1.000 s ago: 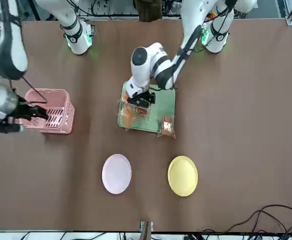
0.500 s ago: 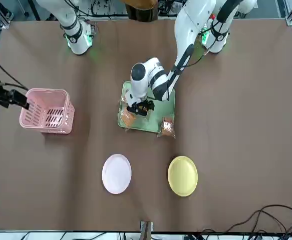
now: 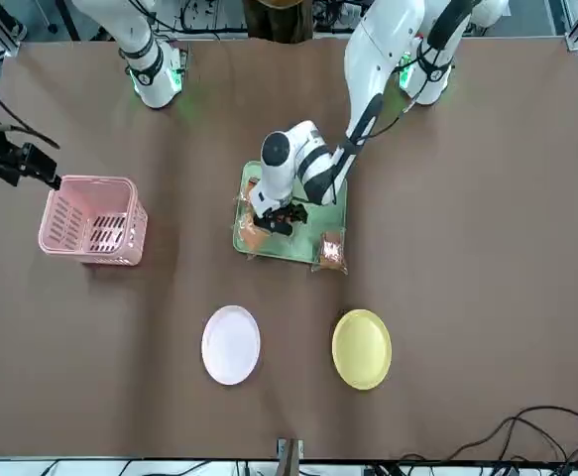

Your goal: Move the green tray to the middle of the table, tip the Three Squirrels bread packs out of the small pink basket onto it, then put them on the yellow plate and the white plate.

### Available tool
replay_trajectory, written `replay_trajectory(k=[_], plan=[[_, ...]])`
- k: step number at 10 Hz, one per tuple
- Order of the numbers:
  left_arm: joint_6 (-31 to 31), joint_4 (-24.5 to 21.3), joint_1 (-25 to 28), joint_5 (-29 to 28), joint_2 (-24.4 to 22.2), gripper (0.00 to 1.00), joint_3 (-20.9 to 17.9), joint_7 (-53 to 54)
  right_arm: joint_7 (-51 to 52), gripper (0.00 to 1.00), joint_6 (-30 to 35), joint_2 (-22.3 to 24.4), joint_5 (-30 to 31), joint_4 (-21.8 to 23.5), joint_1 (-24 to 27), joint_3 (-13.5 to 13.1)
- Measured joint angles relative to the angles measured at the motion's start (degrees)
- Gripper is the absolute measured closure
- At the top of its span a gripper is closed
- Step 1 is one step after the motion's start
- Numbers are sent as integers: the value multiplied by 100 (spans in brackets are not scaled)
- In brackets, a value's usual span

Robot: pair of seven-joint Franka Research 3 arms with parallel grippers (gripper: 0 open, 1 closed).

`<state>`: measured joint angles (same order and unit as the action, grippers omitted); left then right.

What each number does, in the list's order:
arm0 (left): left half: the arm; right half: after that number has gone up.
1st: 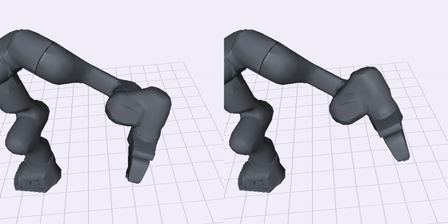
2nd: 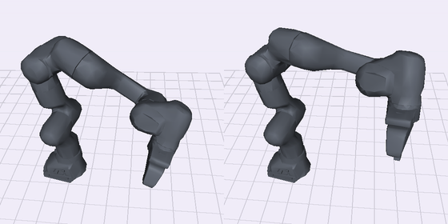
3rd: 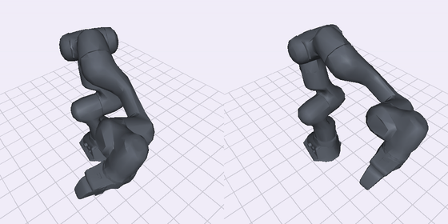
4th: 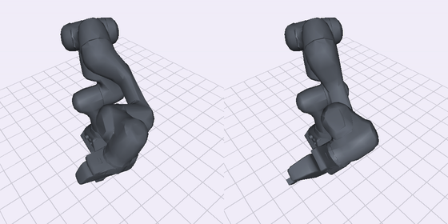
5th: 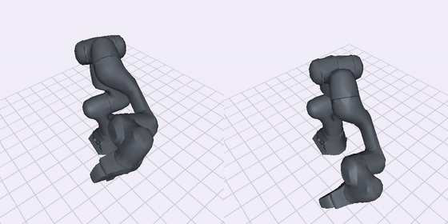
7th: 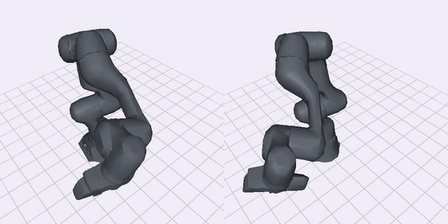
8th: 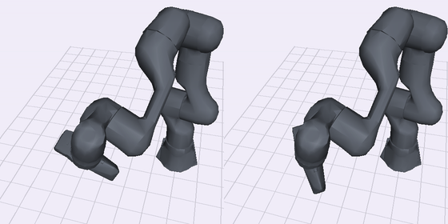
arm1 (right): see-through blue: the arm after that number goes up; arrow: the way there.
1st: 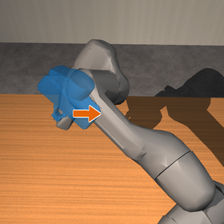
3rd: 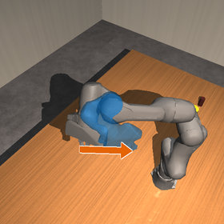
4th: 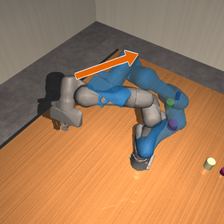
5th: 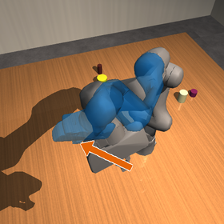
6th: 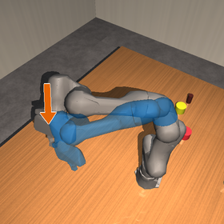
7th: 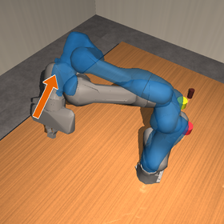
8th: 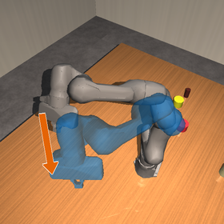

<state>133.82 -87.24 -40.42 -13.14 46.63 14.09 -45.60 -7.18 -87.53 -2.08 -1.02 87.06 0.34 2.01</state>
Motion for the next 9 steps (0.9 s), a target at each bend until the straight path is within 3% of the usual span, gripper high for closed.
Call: replay_trajectory(k=[9], plan=[[-4, 21, -17, -17, 0, 1, -79, 0, 2, 1, 115, 29, -6, 108, -65, 71]])
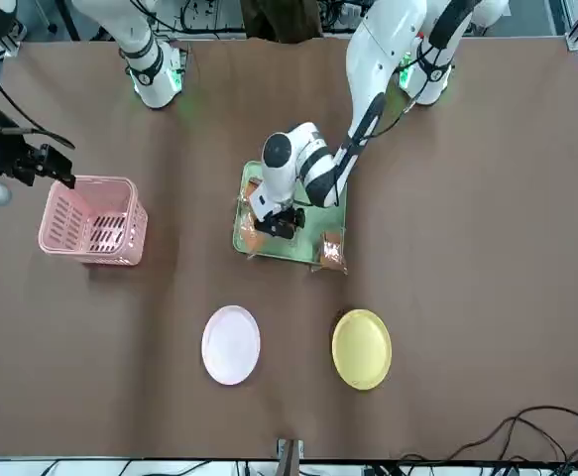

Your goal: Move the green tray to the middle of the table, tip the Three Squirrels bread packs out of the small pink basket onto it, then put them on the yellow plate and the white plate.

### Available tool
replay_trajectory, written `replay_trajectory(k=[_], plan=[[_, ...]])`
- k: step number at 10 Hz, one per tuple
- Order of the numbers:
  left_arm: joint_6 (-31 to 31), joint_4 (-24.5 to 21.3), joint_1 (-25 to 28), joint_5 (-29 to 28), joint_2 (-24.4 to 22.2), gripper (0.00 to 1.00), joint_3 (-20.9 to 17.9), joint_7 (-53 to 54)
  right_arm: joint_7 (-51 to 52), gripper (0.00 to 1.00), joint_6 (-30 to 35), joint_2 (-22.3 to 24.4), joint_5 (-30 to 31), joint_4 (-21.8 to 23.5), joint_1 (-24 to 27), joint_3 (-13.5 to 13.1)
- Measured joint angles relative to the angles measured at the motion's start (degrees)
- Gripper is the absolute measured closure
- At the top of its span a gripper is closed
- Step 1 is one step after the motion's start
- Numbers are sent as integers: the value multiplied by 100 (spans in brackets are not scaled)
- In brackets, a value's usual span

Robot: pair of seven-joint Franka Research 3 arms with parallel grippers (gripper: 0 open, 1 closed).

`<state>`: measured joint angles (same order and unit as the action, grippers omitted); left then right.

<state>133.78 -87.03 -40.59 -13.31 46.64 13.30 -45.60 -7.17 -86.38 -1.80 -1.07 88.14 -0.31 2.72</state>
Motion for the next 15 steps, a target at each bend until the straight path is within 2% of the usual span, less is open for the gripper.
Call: replay_trajectory(k=[2, 5, 7, 9, 12, 15], plan=[[-56, -1, 17, 0, -4, 10, -5, 1, 1, 1, 11, 1, -2, -21, -36, 9], [-484, 11, 18, 0, -84, 27, -8, 24, 1, 1, 21, 7, -2, -56, -88, 12], [-973, -100, 0, 0, -203, 27, -3, 59, 1, 1, 28, 9, -2, -58, -90, 12], [-1342, -466, -15, -1, -474, 27, 34, 64, 1, 1, 32, 10, -2, -58, -90, 12], [-1365, -1199, -30, -2, -902, 31, 80, 71, 1, 1, 34, 11, -2, -59, -90, 12], [-1365, -1613, -29, -2, -1153, 32, 82, 127, 1, 1, 34, 11, -2, -59, -90, 11]])
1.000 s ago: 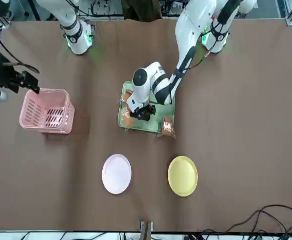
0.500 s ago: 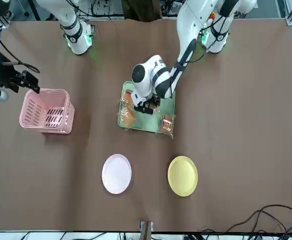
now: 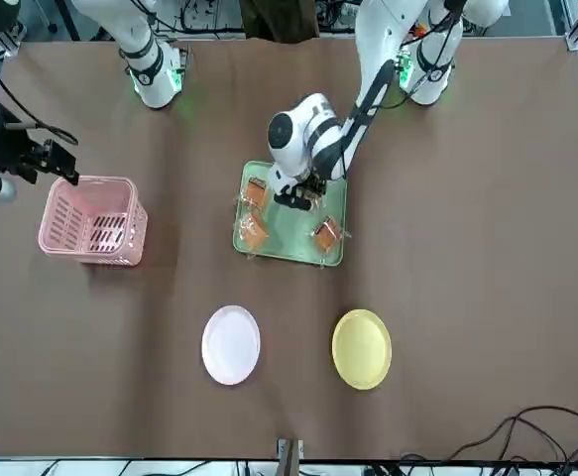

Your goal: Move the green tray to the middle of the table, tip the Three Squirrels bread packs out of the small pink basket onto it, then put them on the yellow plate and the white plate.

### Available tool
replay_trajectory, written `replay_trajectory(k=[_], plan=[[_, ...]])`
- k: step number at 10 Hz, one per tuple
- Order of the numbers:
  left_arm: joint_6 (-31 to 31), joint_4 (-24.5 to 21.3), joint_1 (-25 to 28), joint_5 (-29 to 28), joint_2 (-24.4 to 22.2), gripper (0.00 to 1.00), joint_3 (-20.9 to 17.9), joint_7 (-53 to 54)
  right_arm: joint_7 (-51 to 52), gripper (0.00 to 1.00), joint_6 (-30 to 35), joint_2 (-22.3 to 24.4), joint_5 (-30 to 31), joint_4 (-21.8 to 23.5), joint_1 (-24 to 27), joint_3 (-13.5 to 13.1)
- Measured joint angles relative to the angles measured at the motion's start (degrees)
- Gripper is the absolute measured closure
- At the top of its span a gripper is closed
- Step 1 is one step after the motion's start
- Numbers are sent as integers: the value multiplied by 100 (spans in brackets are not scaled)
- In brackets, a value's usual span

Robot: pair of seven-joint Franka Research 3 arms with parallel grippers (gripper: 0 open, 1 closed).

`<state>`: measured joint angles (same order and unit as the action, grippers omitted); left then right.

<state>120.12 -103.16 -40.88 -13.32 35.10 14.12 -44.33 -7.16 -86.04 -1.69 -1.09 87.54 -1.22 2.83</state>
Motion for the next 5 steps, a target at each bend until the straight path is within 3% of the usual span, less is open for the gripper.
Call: replay_trajectory(k=[5], plan=[[-48, -295, 97, 0, -133, 32, -1, 164, -1, 1, 1, 0, 0, 0, 0, 0]])
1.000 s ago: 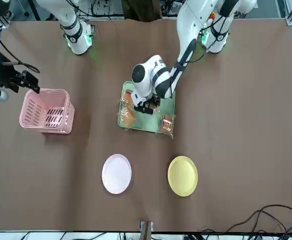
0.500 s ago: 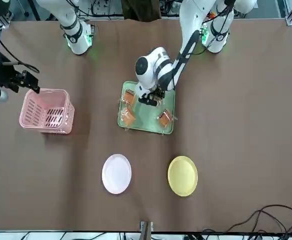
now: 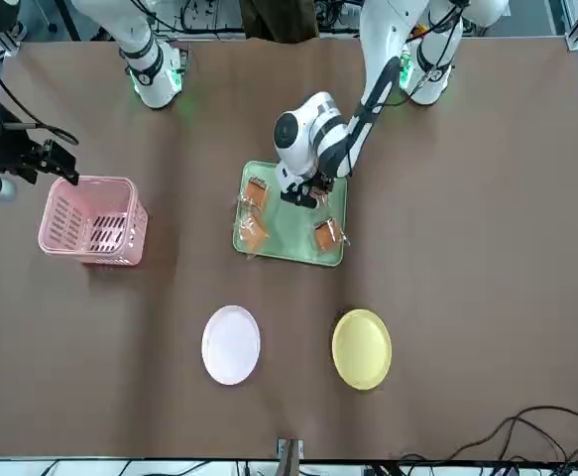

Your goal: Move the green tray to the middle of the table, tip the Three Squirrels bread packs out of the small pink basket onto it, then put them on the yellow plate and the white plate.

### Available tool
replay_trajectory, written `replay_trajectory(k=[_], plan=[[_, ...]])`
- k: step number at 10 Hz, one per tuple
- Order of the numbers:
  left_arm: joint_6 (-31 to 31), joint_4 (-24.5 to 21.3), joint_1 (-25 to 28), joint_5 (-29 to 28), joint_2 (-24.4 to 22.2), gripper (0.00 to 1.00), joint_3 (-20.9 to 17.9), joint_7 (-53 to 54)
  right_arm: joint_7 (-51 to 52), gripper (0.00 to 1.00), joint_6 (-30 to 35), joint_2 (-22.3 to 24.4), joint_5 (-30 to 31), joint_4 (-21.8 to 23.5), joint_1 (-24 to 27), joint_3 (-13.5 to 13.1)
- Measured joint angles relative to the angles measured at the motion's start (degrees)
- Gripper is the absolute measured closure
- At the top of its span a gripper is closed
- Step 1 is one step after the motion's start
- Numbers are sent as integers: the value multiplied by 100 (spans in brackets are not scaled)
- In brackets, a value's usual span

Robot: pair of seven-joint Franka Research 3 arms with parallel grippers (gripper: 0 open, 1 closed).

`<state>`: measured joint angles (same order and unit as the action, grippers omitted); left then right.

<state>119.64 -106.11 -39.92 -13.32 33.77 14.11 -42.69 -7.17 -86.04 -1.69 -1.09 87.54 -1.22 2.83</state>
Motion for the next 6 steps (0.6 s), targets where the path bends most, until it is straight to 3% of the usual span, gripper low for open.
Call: replay_trajectory(k=[6], plan=[[-239, -131, 154, 0, -60, 29, -1, 6, -1, 1, 11, 0, 0, 0, 0, 0]])
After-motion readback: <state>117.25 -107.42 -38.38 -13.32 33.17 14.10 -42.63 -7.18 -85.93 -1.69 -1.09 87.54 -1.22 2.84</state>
